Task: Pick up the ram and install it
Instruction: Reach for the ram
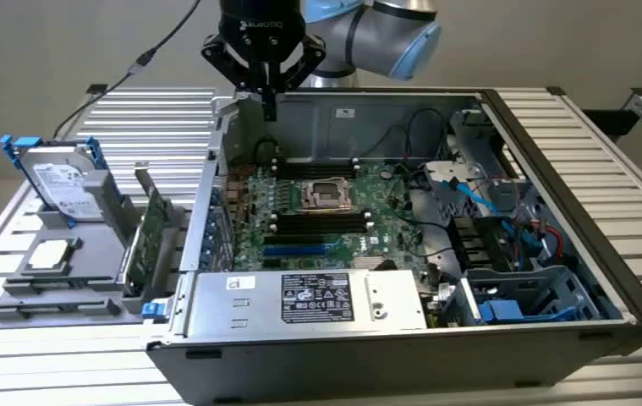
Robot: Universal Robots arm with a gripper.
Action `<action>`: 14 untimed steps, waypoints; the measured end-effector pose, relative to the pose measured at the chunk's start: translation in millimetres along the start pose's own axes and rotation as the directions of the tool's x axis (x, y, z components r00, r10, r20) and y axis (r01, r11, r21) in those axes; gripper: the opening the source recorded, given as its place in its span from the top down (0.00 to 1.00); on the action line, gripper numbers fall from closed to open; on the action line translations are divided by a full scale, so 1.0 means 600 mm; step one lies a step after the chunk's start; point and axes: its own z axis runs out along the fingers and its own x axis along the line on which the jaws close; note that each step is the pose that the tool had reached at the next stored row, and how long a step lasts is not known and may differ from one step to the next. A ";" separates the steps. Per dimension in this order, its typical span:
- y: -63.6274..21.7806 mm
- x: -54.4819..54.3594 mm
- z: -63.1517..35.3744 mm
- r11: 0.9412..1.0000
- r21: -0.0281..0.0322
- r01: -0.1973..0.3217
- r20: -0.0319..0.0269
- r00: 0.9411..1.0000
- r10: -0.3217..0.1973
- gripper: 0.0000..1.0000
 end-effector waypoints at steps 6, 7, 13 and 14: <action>0.000 0.000 0.000 1.000 0.000 0.000 0.000 1.000 0.000 0.89; 0.000 0.000 0.000 1.000 0.000 0.000 0.000 1.000 0.000 0.89; -0.001 0.015 0.000 1.000 0.001 0.000 -0.006 1.000 0.000 0.89; -0.002 0.021 0.000 1.000 0.001 0.000 -0.010 1.000 0.000 0.89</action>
